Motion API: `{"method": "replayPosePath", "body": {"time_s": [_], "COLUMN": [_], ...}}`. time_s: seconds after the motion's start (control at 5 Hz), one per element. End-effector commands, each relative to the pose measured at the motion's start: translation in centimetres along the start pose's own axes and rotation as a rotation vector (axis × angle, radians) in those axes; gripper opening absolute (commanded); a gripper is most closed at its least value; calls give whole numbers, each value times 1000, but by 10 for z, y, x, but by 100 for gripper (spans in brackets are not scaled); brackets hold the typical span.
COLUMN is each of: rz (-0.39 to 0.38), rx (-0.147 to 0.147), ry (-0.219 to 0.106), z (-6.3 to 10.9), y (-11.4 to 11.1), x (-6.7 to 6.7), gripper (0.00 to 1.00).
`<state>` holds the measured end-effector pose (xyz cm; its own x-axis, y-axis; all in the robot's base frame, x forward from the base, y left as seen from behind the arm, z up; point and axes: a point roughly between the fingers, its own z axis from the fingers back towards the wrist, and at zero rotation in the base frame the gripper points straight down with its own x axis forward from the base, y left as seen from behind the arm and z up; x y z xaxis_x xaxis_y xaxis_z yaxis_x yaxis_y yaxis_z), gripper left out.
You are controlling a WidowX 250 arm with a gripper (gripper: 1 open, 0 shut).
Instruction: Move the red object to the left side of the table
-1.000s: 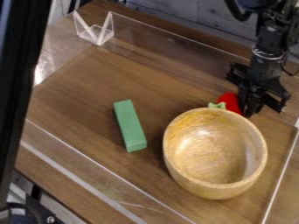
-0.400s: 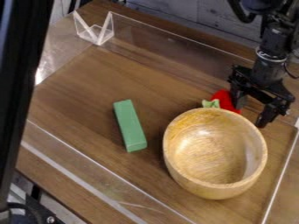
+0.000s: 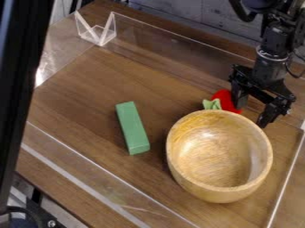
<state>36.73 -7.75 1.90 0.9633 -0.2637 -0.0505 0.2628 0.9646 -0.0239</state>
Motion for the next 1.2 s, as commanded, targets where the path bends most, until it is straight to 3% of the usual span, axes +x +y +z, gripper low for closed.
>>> {"method": "replayPosePath", "body": {"time_s": [0.0,0.4,0.6,0.8,1.0], "rz": [33,79,121,140,163], "rx": [12,12,9,8,8], "ry": [0,19,30,34,-11], "z": [4,7,6,5,30], "y": [33,47,46,51,56], "x": [-5,-11,-11,-13,-19], "gripper": [100,100,0,0,0]}}
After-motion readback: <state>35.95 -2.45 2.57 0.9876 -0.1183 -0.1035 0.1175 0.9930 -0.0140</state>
